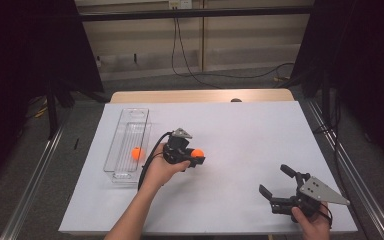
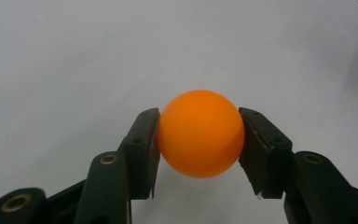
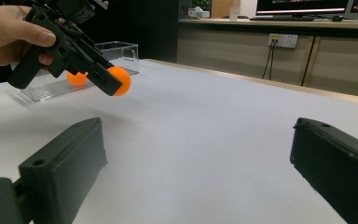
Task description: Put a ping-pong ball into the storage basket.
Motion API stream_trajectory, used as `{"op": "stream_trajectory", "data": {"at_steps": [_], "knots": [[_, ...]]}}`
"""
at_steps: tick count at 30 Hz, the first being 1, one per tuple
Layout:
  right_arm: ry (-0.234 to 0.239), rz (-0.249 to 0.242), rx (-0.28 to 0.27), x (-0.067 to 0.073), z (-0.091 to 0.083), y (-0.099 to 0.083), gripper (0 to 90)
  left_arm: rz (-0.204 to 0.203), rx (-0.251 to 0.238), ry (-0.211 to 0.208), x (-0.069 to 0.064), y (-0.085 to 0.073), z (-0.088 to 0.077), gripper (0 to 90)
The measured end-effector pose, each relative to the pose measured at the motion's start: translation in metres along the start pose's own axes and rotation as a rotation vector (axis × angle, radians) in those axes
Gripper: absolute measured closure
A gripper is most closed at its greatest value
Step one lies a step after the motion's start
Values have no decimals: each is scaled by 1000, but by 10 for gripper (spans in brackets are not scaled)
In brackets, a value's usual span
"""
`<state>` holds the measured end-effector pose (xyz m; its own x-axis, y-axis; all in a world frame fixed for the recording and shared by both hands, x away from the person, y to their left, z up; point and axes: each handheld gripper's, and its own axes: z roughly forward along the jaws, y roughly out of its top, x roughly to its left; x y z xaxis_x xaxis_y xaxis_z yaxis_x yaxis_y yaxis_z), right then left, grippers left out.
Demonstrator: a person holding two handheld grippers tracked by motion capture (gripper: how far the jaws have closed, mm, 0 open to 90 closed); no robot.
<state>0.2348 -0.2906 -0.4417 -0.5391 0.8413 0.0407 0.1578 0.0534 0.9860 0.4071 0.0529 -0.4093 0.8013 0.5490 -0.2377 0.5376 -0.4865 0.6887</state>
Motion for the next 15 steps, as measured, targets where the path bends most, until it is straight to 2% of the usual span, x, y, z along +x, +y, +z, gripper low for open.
{"op": "stream_trajectory", "data": {"at_steps": [15], "knots": [[0, 2, 0, 0, 0, 0, 27, -12, 3, 9, 5, -1, -7, 509]]}}
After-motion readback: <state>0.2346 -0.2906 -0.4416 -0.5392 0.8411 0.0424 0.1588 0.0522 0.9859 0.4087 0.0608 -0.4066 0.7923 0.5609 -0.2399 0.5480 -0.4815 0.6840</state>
